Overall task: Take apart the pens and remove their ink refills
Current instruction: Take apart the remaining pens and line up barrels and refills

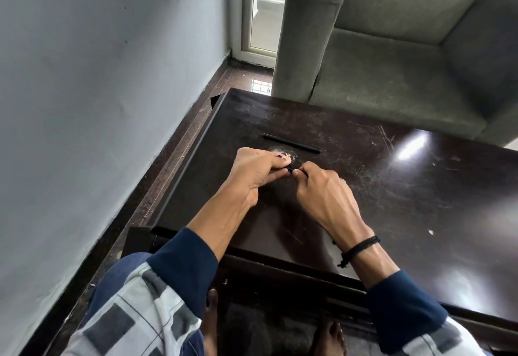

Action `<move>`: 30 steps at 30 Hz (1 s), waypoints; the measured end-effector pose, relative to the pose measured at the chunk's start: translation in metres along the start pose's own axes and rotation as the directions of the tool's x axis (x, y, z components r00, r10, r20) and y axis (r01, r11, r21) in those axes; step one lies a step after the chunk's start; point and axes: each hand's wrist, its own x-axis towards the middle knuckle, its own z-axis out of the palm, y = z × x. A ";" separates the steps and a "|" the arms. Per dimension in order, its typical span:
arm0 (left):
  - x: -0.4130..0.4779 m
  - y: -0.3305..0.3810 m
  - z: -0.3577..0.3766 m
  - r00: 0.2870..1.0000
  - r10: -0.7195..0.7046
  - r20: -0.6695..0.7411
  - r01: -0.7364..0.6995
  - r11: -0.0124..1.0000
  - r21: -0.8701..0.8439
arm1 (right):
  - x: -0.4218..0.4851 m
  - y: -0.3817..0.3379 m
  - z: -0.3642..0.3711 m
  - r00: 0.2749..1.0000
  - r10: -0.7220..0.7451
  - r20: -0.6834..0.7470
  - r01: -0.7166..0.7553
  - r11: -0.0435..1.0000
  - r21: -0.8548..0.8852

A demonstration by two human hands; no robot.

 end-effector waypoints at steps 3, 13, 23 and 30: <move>-0.002 0.001 0.000 1.000 -0.006 0.011 0.006 1.000 -0.019 | -0.003 -0.002 -0.003 1.000 0.007 -0.018 -0.007 1.000 -0.028; -0.004 0.002 0.000 1.000 -0.004 0.027 0.004 1.000 -0.010 | -0.002 -0.002 -0.004 0.996 0.094 0.011 -0.094 0.996 -0.009; 0.001 0.003 -0.004 0.998 0.054 -0.040 -0.052 0.997 0.055 | 0.005 0.008 -0.002 0.980 0.105 0.170 -0.129 0.982 0.136; 0.013 0.007 -0.018 0.932 0.338 -0.127 -0.205 0.785 0.585 | 0.013 0.032 -0.012 0.953 0.207 0.222 -0.264 0.927 0.268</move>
